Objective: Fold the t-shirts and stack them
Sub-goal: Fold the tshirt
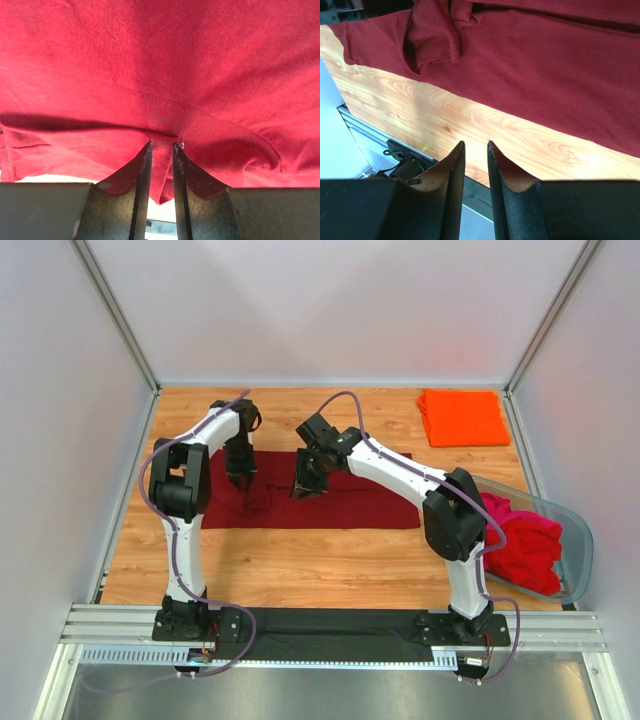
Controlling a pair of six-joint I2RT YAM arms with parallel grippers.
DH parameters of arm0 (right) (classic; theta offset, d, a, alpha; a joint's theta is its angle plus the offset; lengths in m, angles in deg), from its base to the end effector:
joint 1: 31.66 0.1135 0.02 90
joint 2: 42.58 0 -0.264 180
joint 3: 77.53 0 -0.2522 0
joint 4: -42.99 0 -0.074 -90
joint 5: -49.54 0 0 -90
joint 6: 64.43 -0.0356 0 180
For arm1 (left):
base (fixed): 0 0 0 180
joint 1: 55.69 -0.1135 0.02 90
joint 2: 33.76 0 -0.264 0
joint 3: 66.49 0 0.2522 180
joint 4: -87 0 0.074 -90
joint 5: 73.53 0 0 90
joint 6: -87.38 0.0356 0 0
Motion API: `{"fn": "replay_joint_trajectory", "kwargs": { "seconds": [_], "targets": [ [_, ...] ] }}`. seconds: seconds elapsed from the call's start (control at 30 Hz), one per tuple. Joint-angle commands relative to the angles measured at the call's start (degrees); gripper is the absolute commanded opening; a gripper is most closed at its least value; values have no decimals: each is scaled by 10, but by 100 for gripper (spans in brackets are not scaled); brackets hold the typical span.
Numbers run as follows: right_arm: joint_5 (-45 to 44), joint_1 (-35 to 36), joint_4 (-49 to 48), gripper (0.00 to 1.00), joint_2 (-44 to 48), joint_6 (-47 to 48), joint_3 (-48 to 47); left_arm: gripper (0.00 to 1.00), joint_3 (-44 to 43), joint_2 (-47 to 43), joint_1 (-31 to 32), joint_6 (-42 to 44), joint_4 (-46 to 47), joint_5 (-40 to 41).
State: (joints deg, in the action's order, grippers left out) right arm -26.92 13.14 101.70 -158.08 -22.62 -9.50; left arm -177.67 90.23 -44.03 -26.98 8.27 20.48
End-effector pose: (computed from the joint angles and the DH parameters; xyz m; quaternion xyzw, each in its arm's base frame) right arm 0.3035 0.3131 0.2401 0.0002 0.9644 0.2516 0.0810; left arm 0.4026 -0.0805 0.1670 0.1101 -0.9932 -0.0374 0.0020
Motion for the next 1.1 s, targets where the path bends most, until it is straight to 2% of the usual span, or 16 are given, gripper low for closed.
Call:
{"fn": "replay_joint_trajectory", "kwargs": {
  "seconds": [0.0, 0.07, 0.2, 0.57, 0.83, 1.07],
  "targets": [
    [-5, -3, -2, 25, 32, 10, -3, 28, -5, 5, 6, -5, -3, 9],
    [-7, -2, -3, 25, 34, 10, -1, 23, -5, 2, 6, -6, -5, 14],
    [-5, -2, -3, 25, 39, 12, 0, 0, -6, -14, 6, -11, -16, 34],
    [-4, -3, -31, 25, 23, 32, 12, 0, 25, -96, 6, -60, -58, 89],
    [1, -1, -43, 26, -23, 29, -27, 0, 83, -149, 4, -104, -84, 114],
    [11, -1, -57, 27, -42, 44, -20, 9, 160, -185, 3, -141, -100, 144]
  ]
}}
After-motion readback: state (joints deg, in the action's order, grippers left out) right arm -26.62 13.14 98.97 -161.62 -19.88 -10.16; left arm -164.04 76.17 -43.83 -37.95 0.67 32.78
